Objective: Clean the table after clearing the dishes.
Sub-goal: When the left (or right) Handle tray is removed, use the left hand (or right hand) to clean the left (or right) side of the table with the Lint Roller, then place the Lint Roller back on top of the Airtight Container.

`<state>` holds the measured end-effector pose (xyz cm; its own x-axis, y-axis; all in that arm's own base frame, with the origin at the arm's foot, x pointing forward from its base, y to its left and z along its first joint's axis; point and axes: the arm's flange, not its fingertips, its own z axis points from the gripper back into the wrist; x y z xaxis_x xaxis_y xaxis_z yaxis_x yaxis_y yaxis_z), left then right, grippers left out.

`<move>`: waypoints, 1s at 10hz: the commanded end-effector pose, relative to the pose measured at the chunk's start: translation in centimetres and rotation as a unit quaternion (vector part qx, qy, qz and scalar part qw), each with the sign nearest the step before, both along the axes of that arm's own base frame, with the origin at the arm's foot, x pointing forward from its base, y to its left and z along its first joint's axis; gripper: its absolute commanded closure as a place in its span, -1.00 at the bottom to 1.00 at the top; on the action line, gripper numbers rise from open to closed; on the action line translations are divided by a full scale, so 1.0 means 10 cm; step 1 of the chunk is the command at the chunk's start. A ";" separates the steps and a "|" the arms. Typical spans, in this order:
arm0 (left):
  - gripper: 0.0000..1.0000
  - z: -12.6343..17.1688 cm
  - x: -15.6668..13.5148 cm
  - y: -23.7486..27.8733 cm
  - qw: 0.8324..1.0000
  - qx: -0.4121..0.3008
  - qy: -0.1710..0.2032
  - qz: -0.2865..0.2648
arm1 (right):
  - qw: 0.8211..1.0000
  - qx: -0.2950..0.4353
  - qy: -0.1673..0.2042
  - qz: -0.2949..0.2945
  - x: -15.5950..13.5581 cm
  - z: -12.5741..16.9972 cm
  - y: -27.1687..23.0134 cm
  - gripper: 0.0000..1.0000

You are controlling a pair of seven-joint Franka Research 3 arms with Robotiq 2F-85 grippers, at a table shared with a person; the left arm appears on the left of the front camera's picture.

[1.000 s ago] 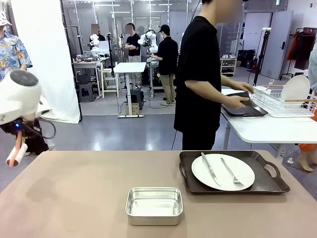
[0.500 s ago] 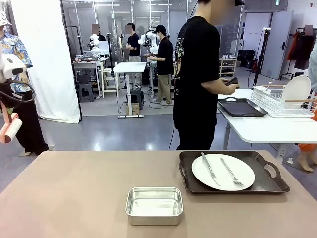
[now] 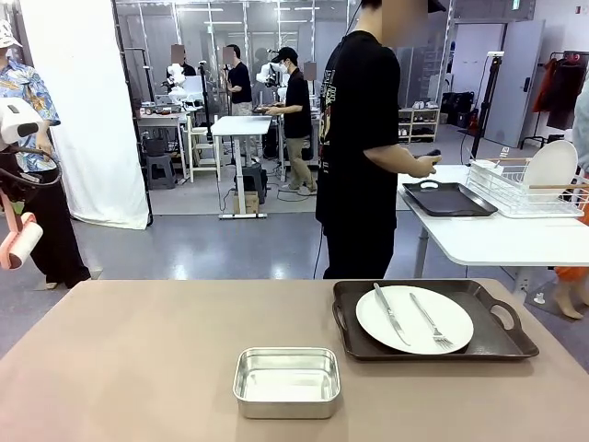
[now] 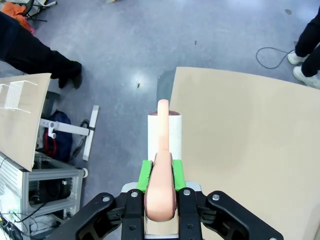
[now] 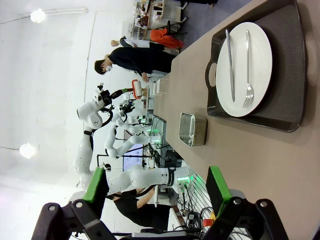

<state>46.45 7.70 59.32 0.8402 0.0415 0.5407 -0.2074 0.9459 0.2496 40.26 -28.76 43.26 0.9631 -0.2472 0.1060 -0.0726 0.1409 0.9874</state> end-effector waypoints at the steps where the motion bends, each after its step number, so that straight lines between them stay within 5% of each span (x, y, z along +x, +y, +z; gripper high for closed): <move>1: 0.59 0.03 0.00 0.02 1.000 0.002 -0.009 0.003 | 1.000 0.000 -0.003 0.001 -0.02 0.04 0.00 -1.00; 7: 0.59 0.01 0.00 0.00 1.000 0.001 -0.001 0.001 | 1.000 0.000 -0.003 0.001 -0.02 0.04 0.00 -1.00; 10: 0.59 0.47 -0.15 -0.13 0.971 -0.158 0.051 -0.170 | 1.000 0.000 -0.003 0.001 -0.02 0.04 0.00 -1.00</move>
